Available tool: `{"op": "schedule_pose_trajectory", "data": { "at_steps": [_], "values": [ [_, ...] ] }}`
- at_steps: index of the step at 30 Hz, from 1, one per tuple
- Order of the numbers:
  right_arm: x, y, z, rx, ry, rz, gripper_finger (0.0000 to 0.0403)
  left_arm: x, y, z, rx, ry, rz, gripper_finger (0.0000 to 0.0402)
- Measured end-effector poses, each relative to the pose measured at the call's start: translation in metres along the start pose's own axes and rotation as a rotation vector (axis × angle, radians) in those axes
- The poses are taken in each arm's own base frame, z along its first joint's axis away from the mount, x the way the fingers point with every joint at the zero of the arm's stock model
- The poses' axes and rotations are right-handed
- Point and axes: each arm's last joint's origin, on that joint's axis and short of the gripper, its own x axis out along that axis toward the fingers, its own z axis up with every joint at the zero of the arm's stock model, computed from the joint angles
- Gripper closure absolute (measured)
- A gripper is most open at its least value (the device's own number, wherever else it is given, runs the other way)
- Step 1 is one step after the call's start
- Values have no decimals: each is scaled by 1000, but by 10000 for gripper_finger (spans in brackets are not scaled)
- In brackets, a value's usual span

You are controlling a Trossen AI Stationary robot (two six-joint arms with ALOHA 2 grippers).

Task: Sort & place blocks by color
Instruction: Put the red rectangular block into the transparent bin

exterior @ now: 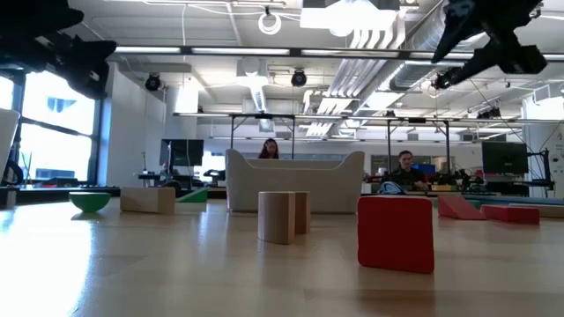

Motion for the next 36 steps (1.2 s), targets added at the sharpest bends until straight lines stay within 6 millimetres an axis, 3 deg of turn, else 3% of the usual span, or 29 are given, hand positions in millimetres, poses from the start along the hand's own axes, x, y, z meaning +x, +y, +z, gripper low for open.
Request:
{"op": "schedule_pose_trajectory", "data": {
  "at_steps": [18, 36],
  "values": [
    [83, 4, -29, 63, 40, -411, 217, 0, 2, 0, 0, -15, 82, 197],
    [128, -6, -47, 111, 65, -604, 217, 0, 2, 1, 0, -16, 81, 197]
  ]
}}
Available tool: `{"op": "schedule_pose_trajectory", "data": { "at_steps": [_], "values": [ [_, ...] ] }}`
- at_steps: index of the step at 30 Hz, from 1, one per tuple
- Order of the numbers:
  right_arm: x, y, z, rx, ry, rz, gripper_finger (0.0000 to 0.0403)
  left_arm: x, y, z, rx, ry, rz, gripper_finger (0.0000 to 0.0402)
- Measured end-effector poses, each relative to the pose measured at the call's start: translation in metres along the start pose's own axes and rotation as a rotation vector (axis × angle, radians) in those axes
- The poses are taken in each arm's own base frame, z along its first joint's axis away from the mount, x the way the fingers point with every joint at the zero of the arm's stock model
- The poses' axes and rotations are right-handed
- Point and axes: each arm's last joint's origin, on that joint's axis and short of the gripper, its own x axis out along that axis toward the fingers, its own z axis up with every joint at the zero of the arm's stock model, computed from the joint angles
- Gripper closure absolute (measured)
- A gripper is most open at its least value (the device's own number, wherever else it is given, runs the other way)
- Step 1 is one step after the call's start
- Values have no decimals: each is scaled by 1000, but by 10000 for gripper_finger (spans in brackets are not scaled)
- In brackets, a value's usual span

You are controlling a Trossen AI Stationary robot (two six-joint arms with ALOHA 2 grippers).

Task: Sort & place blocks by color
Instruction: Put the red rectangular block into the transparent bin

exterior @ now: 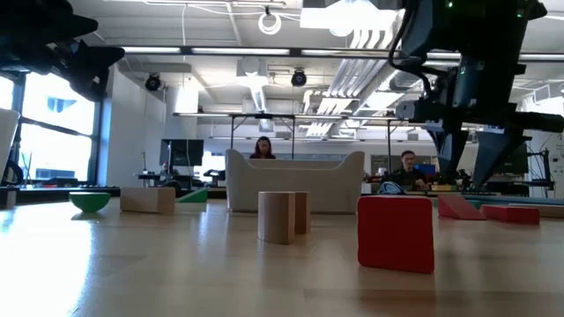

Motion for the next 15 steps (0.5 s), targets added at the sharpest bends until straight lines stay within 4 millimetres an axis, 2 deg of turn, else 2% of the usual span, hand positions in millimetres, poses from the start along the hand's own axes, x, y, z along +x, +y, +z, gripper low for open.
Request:
{"op": "schedule_pose_trajectory", "data": {
  "at_steps": [15],
  "values": [
    [24, 11, 8, -3, 12, -34, 217, 0, 0, 0, 0, 0, -2, 197]
  ]
}}
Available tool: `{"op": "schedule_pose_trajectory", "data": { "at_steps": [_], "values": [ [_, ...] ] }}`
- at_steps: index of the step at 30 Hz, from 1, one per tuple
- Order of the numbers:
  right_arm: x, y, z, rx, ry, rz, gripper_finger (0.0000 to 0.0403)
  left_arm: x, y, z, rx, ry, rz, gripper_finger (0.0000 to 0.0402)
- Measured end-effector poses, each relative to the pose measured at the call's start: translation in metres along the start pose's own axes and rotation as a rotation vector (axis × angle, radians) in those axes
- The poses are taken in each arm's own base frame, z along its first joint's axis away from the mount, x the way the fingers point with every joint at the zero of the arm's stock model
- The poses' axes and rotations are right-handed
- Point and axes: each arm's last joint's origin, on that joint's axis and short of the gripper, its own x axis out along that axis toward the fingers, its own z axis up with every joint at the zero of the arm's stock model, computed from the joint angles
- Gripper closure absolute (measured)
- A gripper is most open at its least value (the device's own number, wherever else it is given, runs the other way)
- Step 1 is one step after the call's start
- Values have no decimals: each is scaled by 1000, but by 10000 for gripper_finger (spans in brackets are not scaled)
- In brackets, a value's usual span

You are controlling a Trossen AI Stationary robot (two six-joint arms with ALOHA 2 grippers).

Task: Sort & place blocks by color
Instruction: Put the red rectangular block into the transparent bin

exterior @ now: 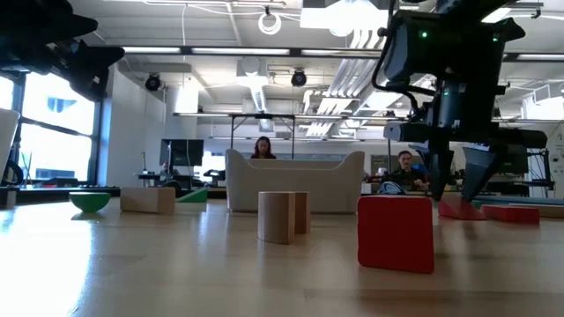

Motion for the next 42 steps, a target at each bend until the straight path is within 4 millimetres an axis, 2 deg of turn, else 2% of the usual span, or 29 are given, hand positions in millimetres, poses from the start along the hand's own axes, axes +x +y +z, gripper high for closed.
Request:
{"op": "schedule_pose_trajectory", "data": {
  "at_steps": [11, 13, 18, 27, 35, 42],
  "values": [
    [16, 3, 4, -24, 51, -56, 220, 0, 0, 0, 0, 0, 2, 197],
    [17, 3, 4, -25, 54, -57, 234, 0, 0, 0, 0, -1, 2, 197],
    [16, 3, 4, -52, 54, -53, 297, 0, 0, 0, 0, 0, 2, 197],
    [12, 6, 6, -109, 20, -25, 297, 0, 1, 1, 67, -8, 33, 197],
    [-16, 19, 31, -140, -121, 96, 297, 0, 2, 1, 104, -11, 55, 197],
    [-39, 31, 70, -198, -258, 143, 297, 0, 2, 1, 103, -18, 88, 197]
  ]
}}
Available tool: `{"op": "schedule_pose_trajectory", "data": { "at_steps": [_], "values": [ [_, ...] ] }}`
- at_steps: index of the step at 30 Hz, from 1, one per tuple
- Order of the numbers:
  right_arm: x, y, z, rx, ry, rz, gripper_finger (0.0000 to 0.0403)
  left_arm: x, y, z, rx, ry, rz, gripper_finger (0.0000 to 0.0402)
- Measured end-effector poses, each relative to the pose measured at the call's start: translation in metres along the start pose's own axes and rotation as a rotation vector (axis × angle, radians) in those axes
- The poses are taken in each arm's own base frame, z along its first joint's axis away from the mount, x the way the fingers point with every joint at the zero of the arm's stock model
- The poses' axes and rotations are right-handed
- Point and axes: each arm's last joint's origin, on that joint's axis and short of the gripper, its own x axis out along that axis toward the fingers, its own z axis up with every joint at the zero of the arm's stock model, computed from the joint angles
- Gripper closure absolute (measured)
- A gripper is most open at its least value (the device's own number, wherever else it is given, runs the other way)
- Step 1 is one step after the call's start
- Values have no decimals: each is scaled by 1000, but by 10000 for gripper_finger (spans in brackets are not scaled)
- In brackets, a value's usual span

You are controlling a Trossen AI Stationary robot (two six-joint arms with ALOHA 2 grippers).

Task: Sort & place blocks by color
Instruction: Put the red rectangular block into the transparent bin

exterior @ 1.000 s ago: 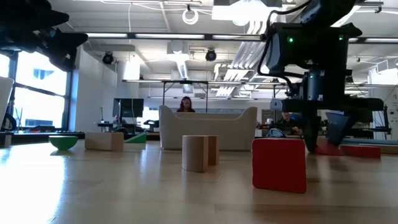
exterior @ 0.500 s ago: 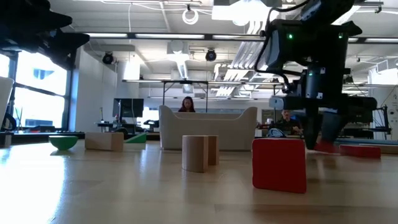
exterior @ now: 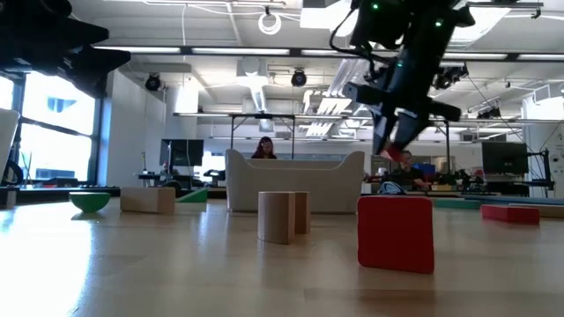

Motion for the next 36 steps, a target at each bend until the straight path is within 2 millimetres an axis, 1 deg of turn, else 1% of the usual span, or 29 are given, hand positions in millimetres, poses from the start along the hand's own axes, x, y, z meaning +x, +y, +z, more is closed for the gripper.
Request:
{"op": "schedule_pose_trajectory", "data": {
  "at_steps": [7, 10, 14, 17, 21, 26, 29, 33, 36],
  "values": [
    [-2, 2, 53, -71, -128, 21, 297, 0, 0, 0, 2, -1, 0, 197],
    [1, 0, 74, -82, -190, 48, 297, 0, 0, 0, 43, 0, 0, 197],
    [8, -7, 99, -77, -252, 86, 296, 0, 1, 0, 70, -2, 37, 197],
    [10, -12, 113, -76, -301, 103, 296, 0, 2, 0, 69, -6, 69, 197],
    [12, -15, 128, -63, -374, 127, 296, 0, 3, 1, 77, -9, 112, 197],
    [12, -12, 142, -47, -475, 177, 295, -1, 6, 1, 124, -9, 210, 197],
    [10, -10, 146, -41, -520, 200, 295, -1, 8, 1, 126, -9, 272, 197],
    [7, -8, 150, -34, -571, 220, 295, -1, 8, 1, 125, -9, 284, 197],
    [12, -4, 153, -55, -604, 225, 295, -1, 8, 1, 103, -12, 288, 197]
  ]
}}
